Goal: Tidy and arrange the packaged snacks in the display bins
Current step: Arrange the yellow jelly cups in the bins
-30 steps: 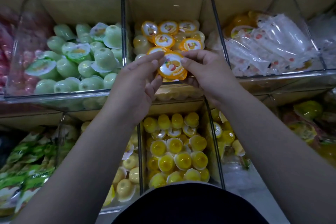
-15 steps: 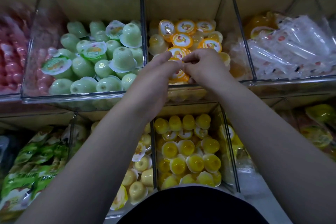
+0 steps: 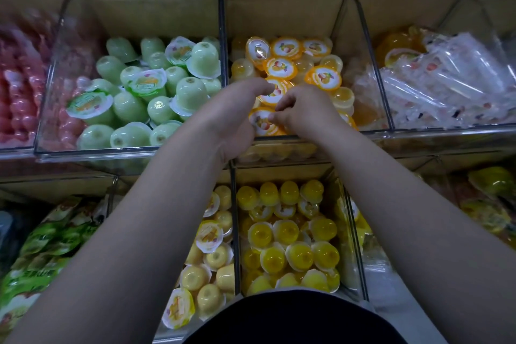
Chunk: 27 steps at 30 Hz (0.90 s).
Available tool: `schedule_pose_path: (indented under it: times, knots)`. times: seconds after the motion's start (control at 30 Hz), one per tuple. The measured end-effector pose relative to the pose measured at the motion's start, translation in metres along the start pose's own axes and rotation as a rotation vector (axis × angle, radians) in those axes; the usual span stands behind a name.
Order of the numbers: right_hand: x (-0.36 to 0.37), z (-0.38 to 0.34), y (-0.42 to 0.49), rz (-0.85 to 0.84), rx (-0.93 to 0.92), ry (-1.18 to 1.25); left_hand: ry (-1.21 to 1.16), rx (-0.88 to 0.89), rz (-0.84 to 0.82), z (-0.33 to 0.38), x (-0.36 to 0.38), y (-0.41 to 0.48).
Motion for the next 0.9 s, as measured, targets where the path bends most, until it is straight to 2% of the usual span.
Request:
schedule_pose_path:
  times: [0.1,0.23,0.43,0.6,0.9]
  knots:
    - [0.001,0.003,0.001,-0.013,0.014,0.027,0.027,0.024,0.028,-0.004,0.000,0.003]
    - [-0.005,0.003,-0.004,0.105,-0.025,0.138,0.068,0.155,0.034,-0.008,0.003,0.006]
    - [-0.025,0.011,-0.023,0.249,-0.007,0.594,-0.096,0.260,0.054,-0.016,0.010,-0.005]
    - [-0.033,0.020,-0.050,0.253,0.029,0.945,-0.176,0.313,0.049,-0.020,0.025,-0.021]
    - [-0.047,0.050,-0.092,0.294,0.057,1.128,-0.204,0.328,0.000,-0.043,0.056,-0.035]
Point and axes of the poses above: each hand's wrist, its own y-axis towards the middle knuckle, its own x-axis out of the palm, z = x × y, the point moved 6 cm from there along y, towards the middle knuckle, and after that the axes turned 5 degrees about z, right-handed, at the moved point
